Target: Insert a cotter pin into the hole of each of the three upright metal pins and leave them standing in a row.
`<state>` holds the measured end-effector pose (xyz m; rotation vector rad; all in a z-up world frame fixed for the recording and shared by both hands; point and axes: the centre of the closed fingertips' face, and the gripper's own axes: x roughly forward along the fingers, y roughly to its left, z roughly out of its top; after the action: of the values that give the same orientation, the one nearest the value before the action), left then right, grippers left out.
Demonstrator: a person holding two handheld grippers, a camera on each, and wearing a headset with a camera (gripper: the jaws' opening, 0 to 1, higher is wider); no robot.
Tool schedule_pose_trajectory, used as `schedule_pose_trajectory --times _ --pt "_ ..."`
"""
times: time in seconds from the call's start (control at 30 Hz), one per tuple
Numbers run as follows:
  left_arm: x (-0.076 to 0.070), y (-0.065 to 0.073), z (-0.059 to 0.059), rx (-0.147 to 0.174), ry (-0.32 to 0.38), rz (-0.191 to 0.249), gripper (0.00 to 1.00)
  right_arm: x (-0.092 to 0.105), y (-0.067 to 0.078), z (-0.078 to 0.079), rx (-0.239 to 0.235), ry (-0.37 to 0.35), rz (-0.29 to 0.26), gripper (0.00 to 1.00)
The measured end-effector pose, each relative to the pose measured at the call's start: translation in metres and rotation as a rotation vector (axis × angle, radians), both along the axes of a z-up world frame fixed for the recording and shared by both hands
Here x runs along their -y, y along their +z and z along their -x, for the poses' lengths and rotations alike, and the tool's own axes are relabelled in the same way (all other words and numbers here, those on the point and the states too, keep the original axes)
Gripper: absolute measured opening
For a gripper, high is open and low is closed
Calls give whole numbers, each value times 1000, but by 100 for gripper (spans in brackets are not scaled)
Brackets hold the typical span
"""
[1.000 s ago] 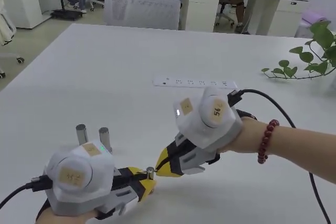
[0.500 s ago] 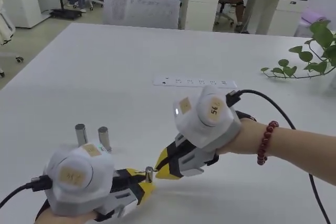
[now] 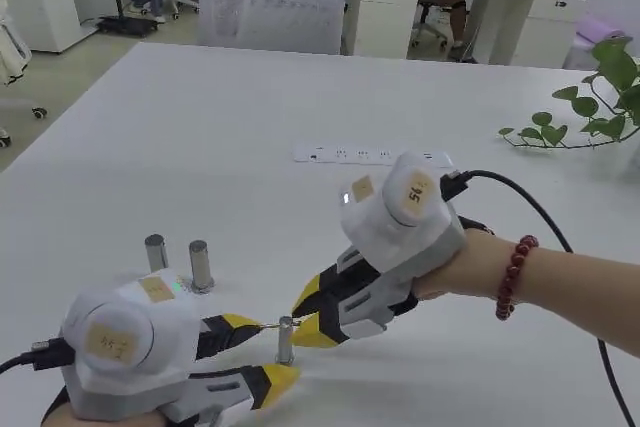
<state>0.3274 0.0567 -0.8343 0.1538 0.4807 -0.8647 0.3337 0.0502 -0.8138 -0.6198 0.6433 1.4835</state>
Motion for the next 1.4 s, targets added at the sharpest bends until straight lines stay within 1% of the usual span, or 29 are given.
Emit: schedule_pose_trajectory --times 0.07,0.13,0.2,0.33,0.4,0.5,0.57,0.77,0.87,1.03,1.4 --pt "-2 1 3 -1 -1 -6 41 -2 0 0 3 0 -3 18" --pt "-5 5 6 3 1 -1 42 -4 0 0 4 -1 -10 18" --pt "-7 9 8 4 8 9 44 -5 0 0 8 -2 -17 17" --pt "-11 19 12 10 19 32 47 -7 -2 -1 24 5 -13 17" --pt "-13 23 13 13 26 43 49 -7 -3 -1 24 8 -11 16" --pt "-15 28 15 11 35 60 52 -7 -5 -2 38 20 -11 14" --pt "-16 31 17 18 37 66 54 -8 -5 -2 33 17 -17 14" --pt "-18 32 20 0 67 84 57 -9 -7 -1 34 21 -23 13" --pt "-20 33 22 2 75 82 58 -9 -7 -1 34 19 -28 13" --pt "-26 37 26 3 94 92 58 -9 -8 -1 40 19 -34 12" --pt "-33 43 31 11 112 101 58 -9 -9 -1 38 -2 -42 11"
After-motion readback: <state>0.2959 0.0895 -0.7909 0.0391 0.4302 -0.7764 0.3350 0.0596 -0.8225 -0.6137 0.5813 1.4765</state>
